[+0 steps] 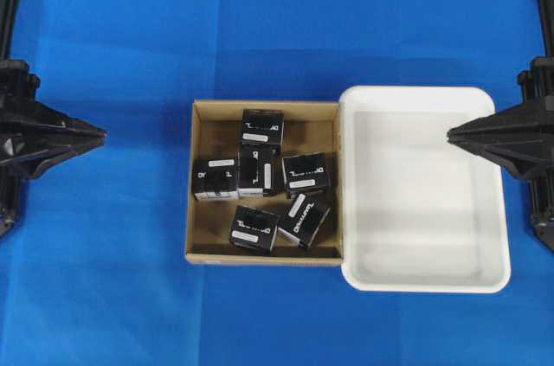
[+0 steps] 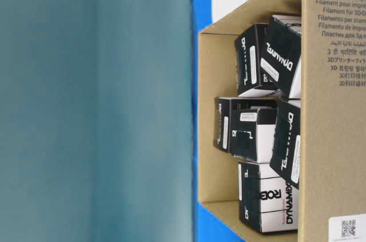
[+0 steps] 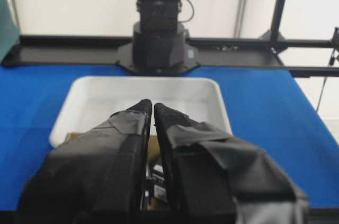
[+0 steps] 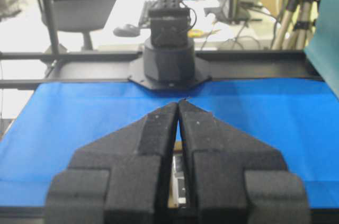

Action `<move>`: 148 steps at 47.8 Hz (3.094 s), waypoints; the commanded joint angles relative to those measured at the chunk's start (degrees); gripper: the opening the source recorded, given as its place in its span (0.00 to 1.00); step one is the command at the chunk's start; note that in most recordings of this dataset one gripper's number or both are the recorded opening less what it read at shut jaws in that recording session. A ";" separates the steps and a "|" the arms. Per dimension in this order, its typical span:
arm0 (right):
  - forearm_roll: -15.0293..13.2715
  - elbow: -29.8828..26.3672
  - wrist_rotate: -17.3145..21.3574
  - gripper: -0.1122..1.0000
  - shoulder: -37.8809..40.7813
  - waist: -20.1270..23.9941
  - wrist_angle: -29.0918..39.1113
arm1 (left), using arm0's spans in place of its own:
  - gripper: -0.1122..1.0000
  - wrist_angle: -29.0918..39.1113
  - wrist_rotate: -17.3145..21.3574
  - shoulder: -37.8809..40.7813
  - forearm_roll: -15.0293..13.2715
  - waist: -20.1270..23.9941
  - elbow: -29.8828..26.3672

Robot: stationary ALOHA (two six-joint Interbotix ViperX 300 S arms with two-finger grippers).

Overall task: Pick a box that is randomly placed inside the cardboard box.
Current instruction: 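Move the right gripper from rest toward the cardboard box, then lower the open right gripper over a black DYNAMIXEL box near the top, then close the right gripper on the DYNAMIXEL box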

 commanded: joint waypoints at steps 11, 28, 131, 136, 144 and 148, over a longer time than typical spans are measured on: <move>8.26 -5.89 4.48 0.08 2.02 -1.76 14.59 | 0.05 9.05 -1.05 0.70 0.88 0.35 -4.66; 8.26 -23.12 6.06 0.08 13.62 -2.64 46.14 | 0.04 15.12 -1.23 0.88 0.88 0.35 -6.68; 3.34 -48.60 -14.94 0.99 65.13 -6.24 65.65 | 0.04 17.75 -3.96 -0.35 0.88 -0.35 -7.03; 3.43 -48.08 -14.94 0.99 65.74 -6.24 63.90 | 0.04 17.75 -3.96 -0.35 0.88 -0.35 -7.03; 3.43 -48.08 -14.94 0.99 67.32 -6.24 62.58 | 0.04 17.75 -3.96 -0.18 0.88 -0.35 -7.03; 3.43 -48.08 -15.03 0.99 68.55 -6.24 62.49 | 0.04 18.28 -3.96 -0.18 0.88 -0.35 -7.03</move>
